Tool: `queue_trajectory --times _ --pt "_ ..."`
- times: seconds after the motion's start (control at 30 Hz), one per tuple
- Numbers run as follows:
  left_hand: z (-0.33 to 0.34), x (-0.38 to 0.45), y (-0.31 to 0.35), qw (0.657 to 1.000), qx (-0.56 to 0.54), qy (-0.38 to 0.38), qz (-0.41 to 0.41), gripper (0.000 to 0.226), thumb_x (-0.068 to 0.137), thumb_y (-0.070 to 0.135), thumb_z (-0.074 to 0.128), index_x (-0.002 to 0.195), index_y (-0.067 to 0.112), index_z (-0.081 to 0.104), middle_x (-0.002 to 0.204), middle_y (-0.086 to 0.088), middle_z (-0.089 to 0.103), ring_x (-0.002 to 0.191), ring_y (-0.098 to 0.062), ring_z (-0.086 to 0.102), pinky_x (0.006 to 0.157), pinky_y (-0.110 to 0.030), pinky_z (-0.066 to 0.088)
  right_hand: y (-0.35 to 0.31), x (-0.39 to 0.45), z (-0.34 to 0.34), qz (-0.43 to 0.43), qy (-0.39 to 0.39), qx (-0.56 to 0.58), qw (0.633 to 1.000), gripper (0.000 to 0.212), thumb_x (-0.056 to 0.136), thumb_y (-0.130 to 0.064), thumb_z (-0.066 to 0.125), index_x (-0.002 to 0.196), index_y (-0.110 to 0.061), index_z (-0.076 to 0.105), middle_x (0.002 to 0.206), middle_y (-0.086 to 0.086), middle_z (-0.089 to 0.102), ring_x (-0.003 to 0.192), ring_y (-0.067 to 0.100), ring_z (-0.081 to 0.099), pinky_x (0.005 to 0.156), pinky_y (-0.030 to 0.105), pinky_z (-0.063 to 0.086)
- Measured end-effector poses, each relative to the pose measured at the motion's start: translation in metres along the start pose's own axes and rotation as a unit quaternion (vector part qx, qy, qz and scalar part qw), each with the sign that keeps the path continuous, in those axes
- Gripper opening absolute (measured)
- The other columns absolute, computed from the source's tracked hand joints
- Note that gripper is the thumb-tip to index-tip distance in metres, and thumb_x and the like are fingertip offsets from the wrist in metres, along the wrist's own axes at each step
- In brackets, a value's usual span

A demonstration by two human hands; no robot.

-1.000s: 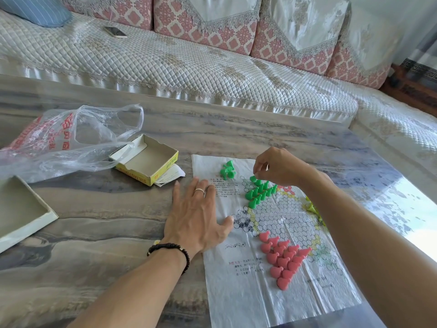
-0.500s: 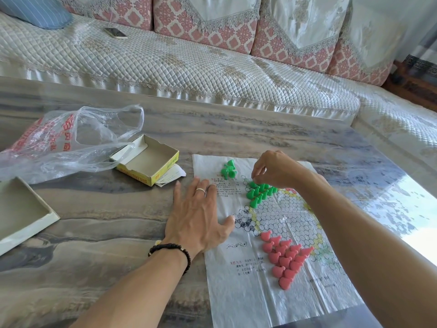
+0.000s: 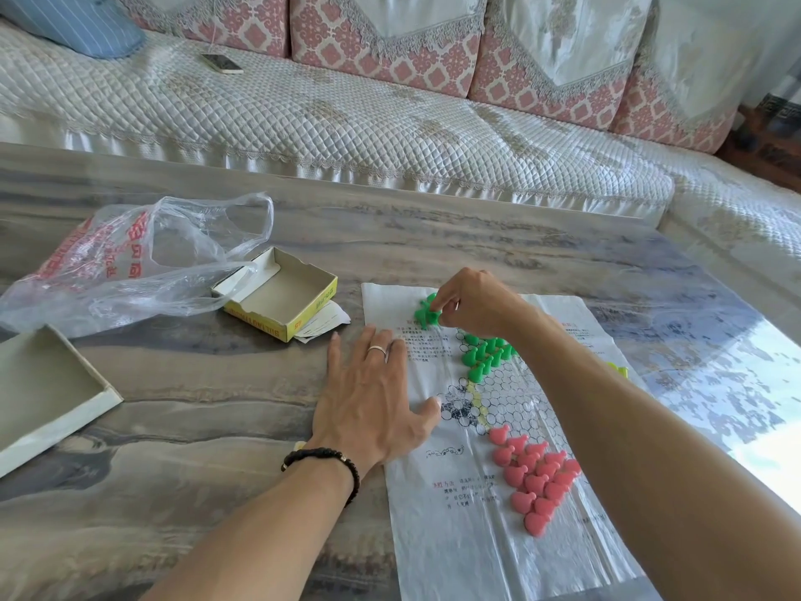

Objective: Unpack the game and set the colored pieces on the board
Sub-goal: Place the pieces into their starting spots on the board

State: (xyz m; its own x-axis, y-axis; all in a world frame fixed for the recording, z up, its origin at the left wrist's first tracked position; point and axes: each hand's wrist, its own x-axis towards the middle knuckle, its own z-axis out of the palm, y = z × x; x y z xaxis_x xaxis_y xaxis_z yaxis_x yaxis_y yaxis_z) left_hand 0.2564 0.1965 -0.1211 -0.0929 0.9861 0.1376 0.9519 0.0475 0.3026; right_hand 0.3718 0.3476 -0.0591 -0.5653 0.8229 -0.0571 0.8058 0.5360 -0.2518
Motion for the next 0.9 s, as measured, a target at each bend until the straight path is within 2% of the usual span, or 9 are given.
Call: queue_trajectory --times 0.2,0.3,0.37,0.43,0.53,0.6,0.7,0.8,0.9 --pt "0.000 0.000 0.000 1.000 -0.001 -0.002 0.002 0.078 0.083 0.064 0.039 0.143 0.015 0.028 0.154 -0.005 0.025 0.145 -0.023 0.010 0.118 -0.054 0.004 0.008 0.001 0.003 0.002 -0.021 -0.001 1.000 0.022 0.085 -0.021 0.066 0.106 -0.024 0.072 0.089 -0.009 0.062 0.083 0.010 0.059 0.083 0.030 0.050" --pt "-0.001 0.000 0.000 1.000 0.000 0.000 0.004 0.079 0.083 0.064 0.038 0.143 0.014 0.029 0.153 -0.005 0.025 0.145 -0.024 0.011 0.118 -0.053 0.005 0.011 0.002 0.004 -0.004 -0.020 -0.027 0.999 0.017 0.086 -0.030 0.065 0.101 -0.027 0.069 0.096 -0.012 0.058 0.092 0.009 0.053 0.092 0.042 0.046" --pt "-0.001 0.000 0.001 1.000 0.002 0.000 0.004 0.079 0.083 0.065 0.038 0.143 0.015 0.029 0.153 -0.005 0.025 0.145 -0.023 0.011 0.118 -0.054 0.006 0.012 0.001 0.000 -0.005 -0.008 -0.026 1.000 0.017 0.086 -0.032 0.065 0.101 -0.024 0.067 0.099 -0.011 0.059 0.095 0.010 0.052 0.093 0.044 0.045" --pt "-0.001 0.000 0.001 1.000 0.001 -0.001 0.003 0.079 0.083 0.065 0.039 0.143 0.015 0.029 0.153 -0.005 0.026 0.145 -0.023 0.012 0.118 -0.054 0.006 0.010 -0.001 -0.008 -0.007 -0.002 -0.003 1.000 0.015 0.086 -0.028 0.067 0.098 -0.019 0.067 0.094 -0.009 0.062 0.090 0.011 0.058 0.090 0.042 0.049" --pt "-0.002 -0.001 0.001 1.000 -0.003 -0.003 0.000 0.078 0.083 0.065 0.040 0.143 0.015 0.028 0.153 -0.005 0.025 0.145 -0.023 0.011 0.118 -0.053 0.005 0.006 -0.004 -0.021 -0.009 0.002 0.010 1.000 0.010 0.084 -0.019 0.071 0.092 -0.012 0.070 0.084 -0.003 0.068 0.079 0.015 0.066 0.075 0.031 0.056" --pt "-0.002 -0.001 0.001 1.000 -0.003 -0.005 0.000 0.079 0.083 0.065 0.039 0.143 0.015 0.028 0.154 -0.005 0.025 0.145 -0.023 0.011 0.118 -0.053 0.005 0.006 -0.007 -0.026 -0.017 0.010 0.009 1.000 0.008 0.085 -0.013 0.069 0.091 -0.011 0.074 0.081 -0.003 0.069 0.071 0.009 0.064 0.065 0.023 0.051" --pt "-0.002 0.000 0.000 1.000 -0.003 -0.004 0.000 0.080 0.082 0.066 0.039 0.143 0.015 0.028 0.153 -0.005 0.026 0.145 -0.023 0.012 0.118 -0.053 0.005 0.004 -0.011 -0.032 -0.022 0.004 -0.006 1.000 0.021 0.088 -0.004 0.058 0.098 -0.011 0.075 0.084 -0.006 0.067 0.058 -0.003 0.054 0.051 0.007 0.038" --pt "-0.002 0.000 0.001 1.000 0.000 -0.003 0.001 0.080 0.081 0.066 0.038 0.142 0.015 0.030 0.152 -0.004 0.027 0.144 -0.023 0.013 0.118 -0.053 0.006 0.006 -0.017 -0.037 -0.013 -0.022 -0.007 1.000 0.028 0.088 0.001 0.052 0.098 -0.010 0.075 0.076 -0.014 0.063 0.042 -0.003 0.049 0.039 0.008 0.033" --pt "-0.002 0.000 0.001 1.000 0.003 -0.003 0.002 0.082 0.079 0.067 0.035 0.142 0.015 0.031 0.151 -0.004 0.028 0.143 -0.023 0.015 0.118 -0.054 0.007 0.007 -0.024 -0.040 -0.018 -0.046 -0.024 0.999 0.025 0.087 -0.001 0.055 0.097 -0.012 0.075 0.075 -0.011 0.066 0.051 0.000 0.055 0.041 0.007 0.036"
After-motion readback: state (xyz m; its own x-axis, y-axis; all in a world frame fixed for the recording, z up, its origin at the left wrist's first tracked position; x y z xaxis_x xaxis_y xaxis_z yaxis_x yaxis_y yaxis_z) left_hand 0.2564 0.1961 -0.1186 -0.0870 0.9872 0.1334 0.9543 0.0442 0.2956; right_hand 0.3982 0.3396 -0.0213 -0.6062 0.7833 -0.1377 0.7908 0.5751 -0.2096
